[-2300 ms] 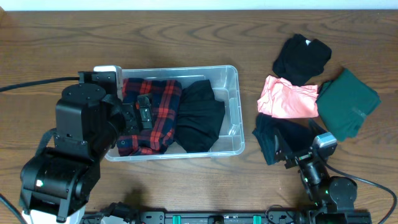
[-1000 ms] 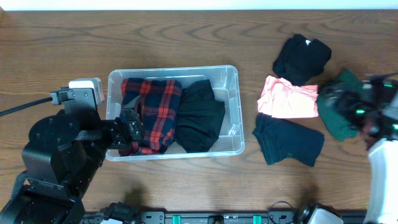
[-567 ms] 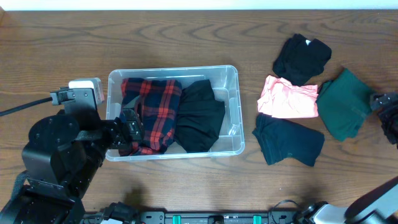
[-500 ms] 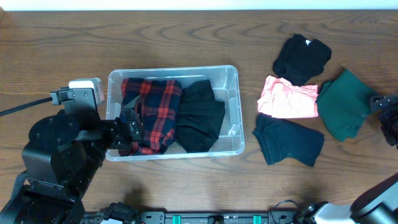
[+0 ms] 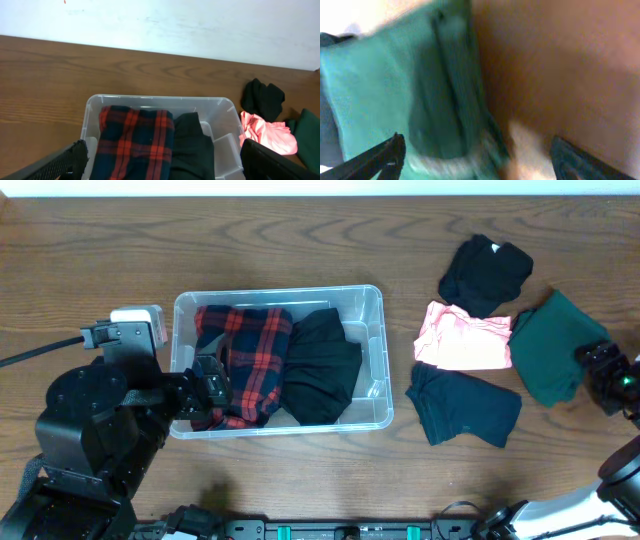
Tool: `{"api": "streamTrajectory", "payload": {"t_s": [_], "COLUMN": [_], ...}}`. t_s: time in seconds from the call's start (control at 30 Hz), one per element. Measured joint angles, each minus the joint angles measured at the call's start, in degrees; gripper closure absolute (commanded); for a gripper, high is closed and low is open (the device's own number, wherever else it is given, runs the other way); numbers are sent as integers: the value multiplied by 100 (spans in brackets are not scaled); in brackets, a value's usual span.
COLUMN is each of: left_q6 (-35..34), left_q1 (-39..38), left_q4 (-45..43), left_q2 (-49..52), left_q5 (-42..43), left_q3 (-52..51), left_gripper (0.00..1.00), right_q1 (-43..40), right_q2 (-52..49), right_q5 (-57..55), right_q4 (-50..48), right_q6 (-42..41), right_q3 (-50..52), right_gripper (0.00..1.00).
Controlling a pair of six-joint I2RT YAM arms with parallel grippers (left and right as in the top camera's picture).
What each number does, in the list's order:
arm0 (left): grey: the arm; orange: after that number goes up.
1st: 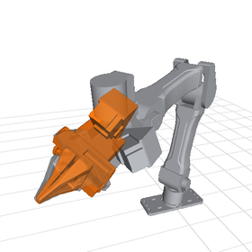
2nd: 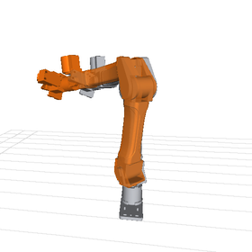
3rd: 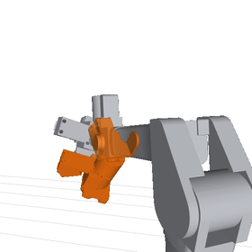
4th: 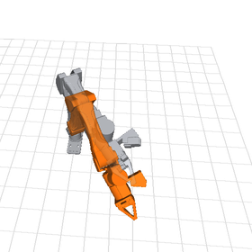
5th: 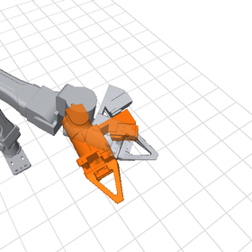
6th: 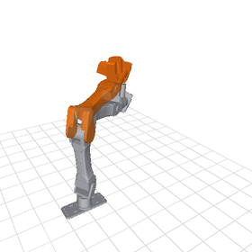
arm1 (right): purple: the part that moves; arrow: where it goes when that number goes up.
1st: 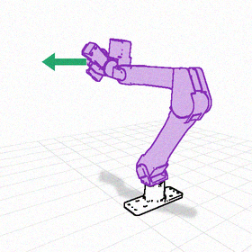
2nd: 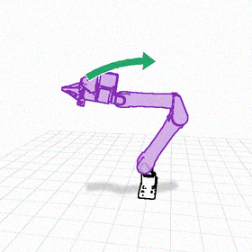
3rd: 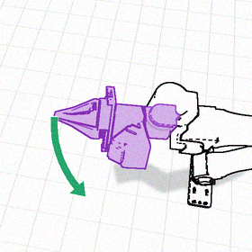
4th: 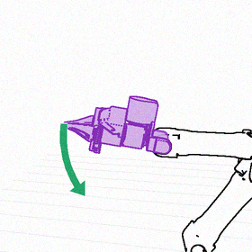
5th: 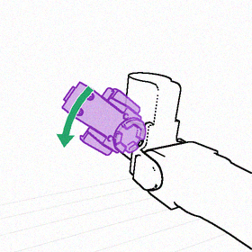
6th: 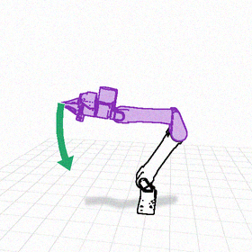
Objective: Pack container
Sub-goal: 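Reach the right gripper to the dark green folded garment, then grasp and lift the dark green garment with the right gripper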
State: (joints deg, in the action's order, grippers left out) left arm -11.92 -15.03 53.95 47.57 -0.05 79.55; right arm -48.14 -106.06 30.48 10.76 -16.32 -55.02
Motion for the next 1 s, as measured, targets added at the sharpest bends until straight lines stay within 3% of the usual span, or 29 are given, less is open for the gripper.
{"api": "streamTrajectory", "payload": {"t_s": [0.23, 0.33, 0.37, 0.47, 0.53, 0.8, 1.0], "left_q6": [0, 0, 0, 0, 0, 0, 0], "left_q1": [0, 0, 0, 0, 0, 0, 0], "left_q4": [0, -2, 0, 0, 2, 0, 2], "left_q2": [0, 0, 0, 0, 0, 0, 0], "left_q5": [0, 0, 0, 0, 0, 0, 0], "left_q3": [0, 0, 0, 0, 0, 0, 0], "left_gripper": [2, 2, 2, 2, 2, 2, 2], "right_q1": [164, 232, 249, 302, 308, 306, 422], "right_q2": [-339, -380, -389, -426, -461, -398, 791], "right_q5": [566, 629, 608, 590, 623, 1478, 2608], "right_q4": [-492, -516, -503, -433, -396, -686, -1274], "right_q6": [39, 31, 13, -109, -221, -1215, -2201], "right_q3": [-79, -79, -79, -70, -52, 13, 68], "right_gripper": [27, 40, 46, 87, 96, 99, 99]}}
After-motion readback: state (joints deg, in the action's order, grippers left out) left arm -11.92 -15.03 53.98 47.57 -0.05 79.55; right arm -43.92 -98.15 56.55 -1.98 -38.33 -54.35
